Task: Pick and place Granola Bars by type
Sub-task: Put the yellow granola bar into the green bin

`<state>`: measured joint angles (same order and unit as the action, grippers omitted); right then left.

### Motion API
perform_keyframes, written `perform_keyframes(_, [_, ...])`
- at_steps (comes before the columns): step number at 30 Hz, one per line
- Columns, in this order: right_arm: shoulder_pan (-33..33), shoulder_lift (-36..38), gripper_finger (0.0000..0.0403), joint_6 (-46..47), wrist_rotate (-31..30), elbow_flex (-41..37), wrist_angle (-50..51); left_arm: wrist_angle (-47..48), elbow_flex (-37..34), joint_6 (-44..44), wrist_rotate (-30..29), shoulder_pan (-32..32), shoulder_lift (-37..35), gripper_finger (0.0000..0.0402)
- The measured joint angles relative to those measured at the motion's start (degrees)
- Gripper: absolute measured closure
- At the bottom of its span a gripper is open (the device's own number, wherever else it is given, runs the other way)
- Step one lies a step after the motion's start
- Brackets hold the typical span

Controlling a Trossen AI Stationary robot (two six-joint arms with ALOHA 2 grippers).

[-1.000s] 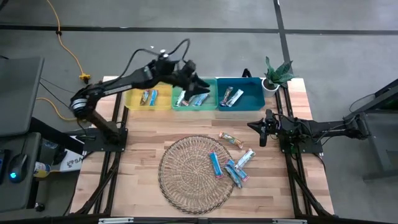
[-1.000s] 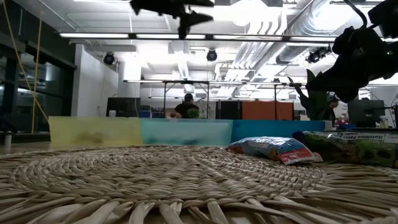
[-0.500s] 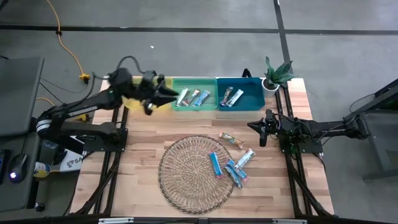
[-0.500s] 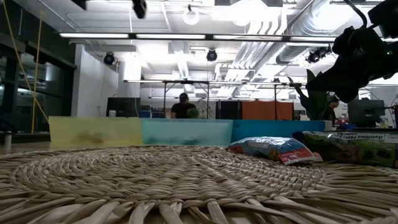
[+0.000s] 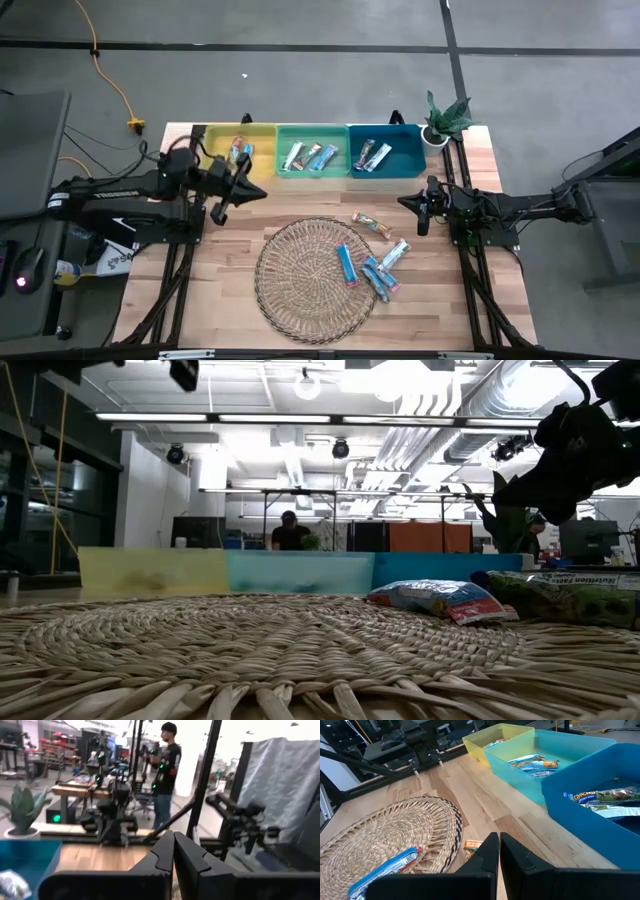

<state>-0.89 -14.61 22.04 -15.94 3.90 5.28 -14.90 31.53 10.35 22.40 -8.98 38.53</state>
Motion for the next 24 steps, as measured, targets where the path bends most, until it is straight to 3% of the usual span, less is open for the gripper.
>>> perform_keyframes(8, [-0.02, 0.00, 0.0402, 0.00, 0.02, 0.00, 0.00, -1.12, -7.23, -2.64, -9.55, 6.21, -0.47, 0.0401])
perform_keyframes(12, [0.00, 0.00, 0.0402, 0.00, 0.02, 0.00, 0.00, -7.04, -11.11, -3.15, -12.37, 7.69, -1.59, 0.0401])
perform_keyframes(17, [-0.01, 0.00, 0.0402, 0.00, 0.02, 0.00, 0.00, -15.26, -16.92, -2.64, -13.17, 7.48, -5.74, 0.0401])
perform_keyframes(24, [0.00, 0.00, 0.0402, 0.00, 0.02, -0.01, 0.00, -15.06, -21.30, -2.85, -12.45, 7.51, -11.56, 0.0401])
